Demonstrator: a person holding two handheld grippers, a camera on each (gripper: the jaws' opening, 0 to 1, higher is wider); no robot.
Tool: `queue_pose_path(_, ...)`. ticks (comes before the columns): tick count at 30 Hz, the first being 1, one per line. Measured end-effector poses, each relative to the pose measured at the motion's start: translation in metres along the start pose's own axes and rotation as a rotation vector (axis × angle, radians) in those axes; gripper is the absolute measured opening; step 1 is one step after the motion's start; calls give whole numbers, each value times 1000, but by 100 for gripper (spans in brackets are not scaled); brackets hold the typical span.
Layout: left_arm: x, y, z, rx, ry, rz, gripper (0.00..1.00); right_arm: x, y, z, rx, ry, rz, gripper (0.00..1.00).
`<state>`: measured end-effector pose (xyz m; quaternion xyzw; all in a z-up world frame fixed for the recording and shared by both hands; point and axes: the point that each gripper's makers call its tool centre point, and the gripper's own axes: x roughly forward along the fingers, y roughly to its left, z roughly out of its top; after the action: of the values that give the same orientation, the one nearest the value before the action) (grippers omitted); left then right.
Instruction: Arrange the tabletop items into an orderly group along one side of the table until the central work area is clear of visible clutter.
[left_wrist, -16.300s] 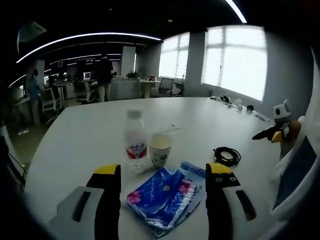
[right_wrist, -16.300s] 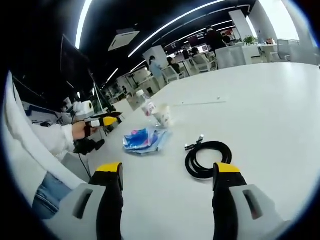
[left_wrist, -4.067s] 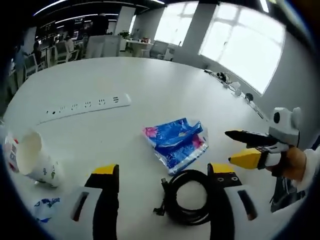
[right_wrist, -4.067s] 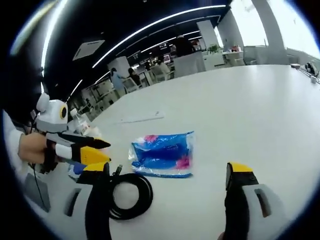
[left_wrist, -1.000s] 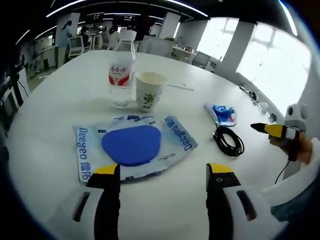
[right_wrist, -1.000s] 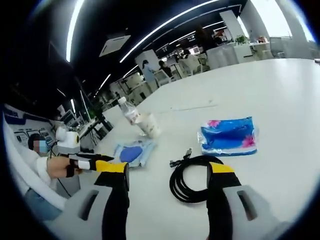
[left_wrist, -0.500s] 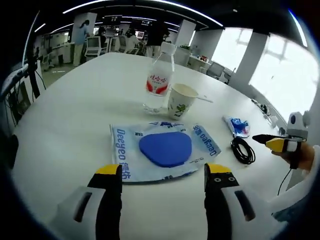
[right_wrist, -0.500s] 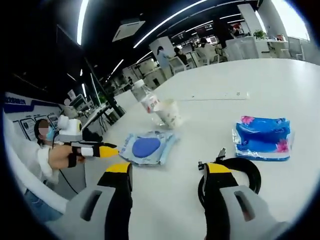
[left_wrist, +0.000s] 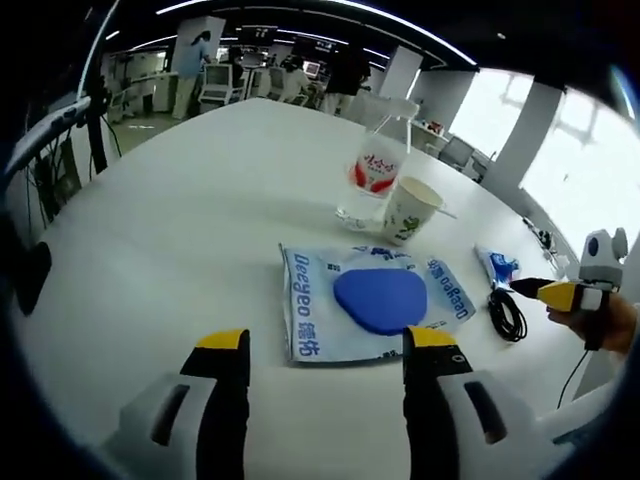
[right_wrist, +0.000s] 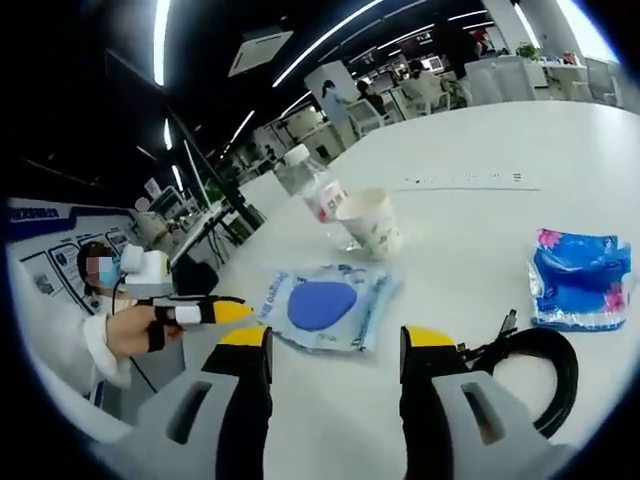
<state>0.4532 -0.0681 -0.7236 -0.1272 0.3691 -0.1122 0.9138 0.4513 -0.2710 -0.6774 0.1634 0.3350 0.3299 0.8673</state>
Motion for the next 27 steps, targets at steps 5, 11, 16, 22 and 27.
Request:
queue_pose_path(5, 7, -1, -6, 6, 18, -10, 53, 10, -3, -2, 36, 20, -20, 47)
queue_pose_path(11, 13, -1, -8, -39, 13, -14, 53, 26, -12, -7, 59, 50, -51, 48)
queue_pose_path(16, 16, 1, -9, -81, 3, -18, 53, 38, -13, -21, 51, 100, -59, 47)
queue_pose_path(22, 16, 2, -12, -156, 1, -32, 53, 47, -16, -34, 38, 142, -74, 46)
queue_pose_path(27, 18, 4, -14, -169, 5, -36, 47, 52, -21, -39, 59, 163, -86, 43)
